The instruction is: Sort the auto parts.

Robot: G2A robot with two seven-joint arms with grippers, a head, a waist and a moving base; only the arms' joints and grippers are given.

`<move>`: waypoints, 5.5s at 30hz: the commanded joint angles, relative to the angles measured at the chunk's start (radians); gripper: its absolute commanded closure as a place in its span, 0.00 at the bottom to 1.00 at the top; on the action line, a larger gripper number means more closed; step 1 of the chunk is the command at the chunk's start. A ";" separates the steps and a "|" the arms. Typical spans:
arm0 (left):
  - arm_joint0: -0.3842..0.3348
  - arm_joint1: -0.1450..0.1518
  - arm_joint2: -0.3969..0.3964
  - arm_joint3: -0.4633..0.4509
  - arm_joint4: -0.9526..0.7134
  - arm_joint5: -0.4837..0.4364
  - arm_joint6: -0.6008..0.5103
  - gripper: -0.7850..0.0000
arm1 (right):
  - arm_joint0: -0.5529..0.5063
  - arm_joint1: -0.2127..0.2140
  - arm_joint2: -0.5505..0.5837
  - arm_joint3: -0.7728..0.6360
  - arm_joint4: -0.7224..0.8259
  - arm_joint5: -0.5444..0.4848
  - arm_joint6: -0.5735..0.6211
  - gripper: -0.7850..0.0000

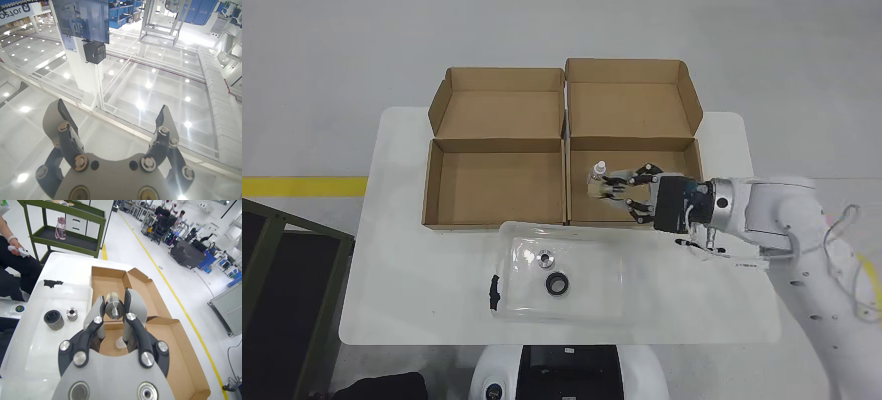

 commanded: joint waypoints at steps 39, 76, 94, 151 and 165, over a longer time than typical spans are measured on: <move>0.000 0.000 0.000 0.000 0.000 0.000 0.000 0.00 | 0.277 -0.071 -0.280 0.447 0.093 0.128 0.483 1.00; 0.000 0.000 0.000 0.000 0.000 0.000 0.000 0.00 | 0.405 -0.156 -0.421 0.627 0.037 0.166 0.491 0.51; 0.000 0.000 0.000 0.000 0.000 0.000 0.000 0.00 | 0.135 -0.038 -0.121 0.136 0.148 0.098 0.602 0.35; 0.000 0.000 0.000 0.000 0.000 0.000 0.000 0.00 | 0.109 -0.103 -0.531 0.087 -0.042 -0.005 0.497 0.41; 0.000 0.000 0.000 0.000 0.000 0.000 0.000 0.00 | 0.145 -0.141 -0.599 0.157 -0.086 -0.012 0.436 0.45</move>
